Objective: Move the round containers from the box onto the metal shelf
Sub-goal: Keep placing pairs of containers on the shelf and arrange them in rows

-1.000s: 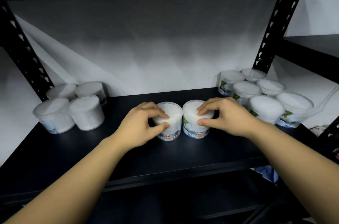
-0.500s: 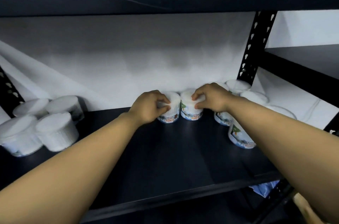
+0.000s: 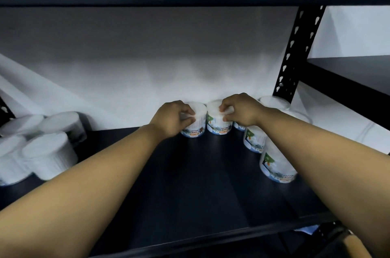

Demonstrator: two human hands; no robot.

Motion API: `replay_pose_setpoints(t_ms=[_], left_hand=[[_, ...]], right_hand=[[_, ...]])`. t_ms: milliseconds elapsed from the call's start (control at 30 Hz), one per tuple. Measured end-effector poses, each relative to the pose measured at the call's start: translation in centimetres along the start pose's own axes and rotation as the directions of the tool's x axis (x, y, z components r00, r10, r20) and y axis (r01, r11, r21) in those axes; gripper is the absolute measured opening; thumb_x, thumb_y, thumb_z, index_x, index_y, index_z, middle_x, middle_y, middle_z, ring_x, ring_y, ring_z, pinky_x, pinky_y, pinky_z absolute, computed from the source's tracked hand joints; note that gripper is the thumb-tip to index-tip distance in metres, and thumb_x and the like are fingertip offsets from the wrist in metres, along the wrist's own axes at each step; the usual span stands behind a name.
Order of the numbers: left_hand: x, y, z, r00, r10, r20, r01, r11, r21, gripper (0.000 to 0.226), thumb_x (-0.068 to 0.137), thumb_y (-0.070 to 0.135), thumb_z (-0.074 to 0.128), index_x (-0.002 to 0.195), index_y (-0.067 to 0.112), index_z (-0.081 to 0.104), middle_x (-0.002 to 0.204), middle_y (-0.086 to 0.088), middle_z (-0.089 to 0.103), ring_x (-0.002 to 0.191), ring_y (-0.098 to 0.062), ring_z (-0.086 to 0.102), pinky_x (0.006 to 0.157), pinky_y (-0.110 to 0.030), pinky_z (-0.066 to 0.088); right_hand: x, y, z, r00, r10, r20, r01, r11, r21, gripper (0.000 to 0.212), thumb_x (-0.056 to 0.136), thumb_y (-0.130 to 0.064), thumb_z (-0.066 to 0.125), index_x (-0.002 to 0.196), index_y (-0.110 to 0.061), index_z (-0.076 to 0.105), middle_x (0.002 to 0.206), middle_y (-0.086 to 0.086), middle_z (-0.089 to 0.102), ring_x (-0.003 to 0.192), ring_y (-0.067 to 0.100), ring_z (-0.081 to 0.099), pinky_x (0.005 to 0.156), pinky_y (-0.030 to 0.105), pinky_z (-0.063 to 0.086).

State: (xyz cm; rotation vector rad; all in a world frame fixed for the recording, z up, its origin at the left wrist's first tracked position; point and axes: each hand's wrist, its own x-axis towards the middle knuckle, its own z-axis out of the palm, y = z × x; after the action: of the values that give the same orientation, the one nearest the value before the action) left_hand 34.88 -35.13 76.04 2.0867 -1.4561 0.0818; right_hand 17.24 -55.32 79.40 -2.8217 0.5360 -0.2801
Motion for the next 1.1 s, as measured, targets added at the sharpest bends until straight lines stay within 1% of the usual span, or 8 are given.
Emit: replay_pose_setpoints(t_ms=[300, 400, 500, 667, 767, 900, 967, 1100], left_hand=[[-0.2, 0.6, -0.6, 0.999, -0.006, 0.05, 0.003, 0.998, 0.067, 0.029, 0.091, 0.034, 0.073, 0.119, 0.023, 0.073, 0.124, 0.003, 0.069, 0.116, -0.018, 0.062, 0.095, -0.025, 0.044], [-1.3, 0.5, -1.8, 0.999, 0.015, 0.038, -0.017, 0.998, 0.059, 0.041, 0.093, 0.031, 0.07, 0.132, 0.021, 0.065, 0.139, 0.003, 0.061, 0.127, -0.018, 0.057, 0.107, -0.028, 0.042], [-3.2, -0.3, -3.6, 1.0, 0.004, 0.01, -0.004, 0.998, 0.064, 0.044, 0.094, 0.03, 0.069, 0.136, 0.019, 0.062, 0.142, 0.001, 0.059, 0.13, -0.018, 0.054, 0.11, -0.026, 0.039], [-8.1, -3.8, -8.4, 0.995, -0.103, -0.015, 0.104, 0.985, 0.135, 0.043, 0.093, 0.036, 0.067, 0.135, 0.025, 0.061, 0.137, 0.006, 0.057, 0.129, -0.015, 0.051, 0.106, -0.025, 0.04], [-12.1, -6.1, -12.1, 0.981, -0.184, -0.06, 0.192, 0.967, 0.169, 0.045, 0.091, 0.036, 0.069, 0.134, 0.026, 0.061, 0.135, 0.005, 0.056, 0.129, -0.016, 0.049, 0.105, -0.027, 0.04], [-17.6, -9.6, -16.4, 0.947, -0.299, -0.119, 0.318, 0.928, 0.193, 0.05, 0.082, 0.049, 0.065, 0.125, 0.025, 0.066, 0.125, 0.001, 0.061, 0.12, -0.021, 0.055, 0.1, -0.03, 0.043], [-20.2, -11.0, -18.4, 0.929, -0.341, -0.143, 0.364, 0.912, 0.187, 0.056, 0.079, 0.058, 0.058, 0.125, 0.026, 0.065, 0.124, 0.001, 0.06, 0.12, -0.022, 0.055, 0.102, -0.036, 0.045], [-24.3, -13.4, -21.2, 0.884, -0.43, -0.183, 0.462, 0.863, 0.202, 0.057, 0.085, 0.055, 0.063, 0.134, 0.025, 0.061, 0.132, -0.001, 0.059, 0.127, -0.024, 0.054, 0.104, -0.035, 0.045]], right_hand=[[-0.3, -0.6, -0.4, 0.998, 0.042, 0.038, -0.042, 0.999, -0.006, 0.037, 0.082, -0.026, 0.08, 0.117, -0.019, 0.071, 0.125, 0.0, 0.065, 0.117, 0.021, 0.058, 0.097, 0.032, 0.045], [-0.5, -1.7, -0.2, 0.998, 0.052, -0.025, -0.05, 0.996, 0.068, 0.044, 0.08, -0.038, 0.08, 0.12, -0.024, 0.068, 0.13, -0.002, 0.063, 0.122, 0.02, 0.055, 0.102, 0.034, 0.045], [-0.4, -4.0, 0.8, 0.994, 0.027, -0.11, -0.012, 0.991, 0.132, 0.041, 0.081, -0.04, 0.078, 0.118, -0.025, 0.069, 0.127, -0.005, 0.066, 0.119, 0.017, 0.058, 0.101, 0.032, 0.045], [0.5, -10.9, 3.4, 0.995, -0.065, -0.073, 0.077, 0.982, 0.174, 0.038, 0.086, -0.035, 0.072, 0.123, -0.025, 0.068, 0.125, -0.006, 0.066, 0.12, 0.016, 0.06, 0.1, 0.027, 0.045], [1.4, -16.5, 5.1, 0.994, -0.105, -0.029, 0.108, 0.966, 0.234, 0.035, 0.087, -0.04, 0.071, 0.12, -0.028, 0.067, 0.114, -0.013, 0.062, 0.103, 0.013, 0.063, 0.083, 0.02, 0.044], [2.7, -24.4, 7.7, 0.98, -0.188, 0.058, 0.164, 0.944, 0.286, 0.039, 0.085, -0.046, 0.072, 0.121, -0.033, 0.066, 0.137, -0.011, 0.057, 0.125, 0.013, 0.054, 0.097, 0.026, 0.042], [2.9, -28.3, 8.9, 0.969, -0.236, 0.073, 0.201, 0.925, 0.321, 0.04, 0.086, -0.043, 0.073, 0.123, -0.031, 0.065, 0.139, -0.009, 0.057, 0.129, 0.013, 0.052, 0.097, 0.025, 0.039], [2.9, -34.4, 11.3, 0.944, -0.325, 0.056, 0.286, 0.89, 0.354, 0.046, 0.087, -0.036, 0.073, 0.13, -0.026, 0.063, 0.136, -0.007, 0.06, 0.126, 0.012, 0.055, 0.097, 0.022, 0.04]])
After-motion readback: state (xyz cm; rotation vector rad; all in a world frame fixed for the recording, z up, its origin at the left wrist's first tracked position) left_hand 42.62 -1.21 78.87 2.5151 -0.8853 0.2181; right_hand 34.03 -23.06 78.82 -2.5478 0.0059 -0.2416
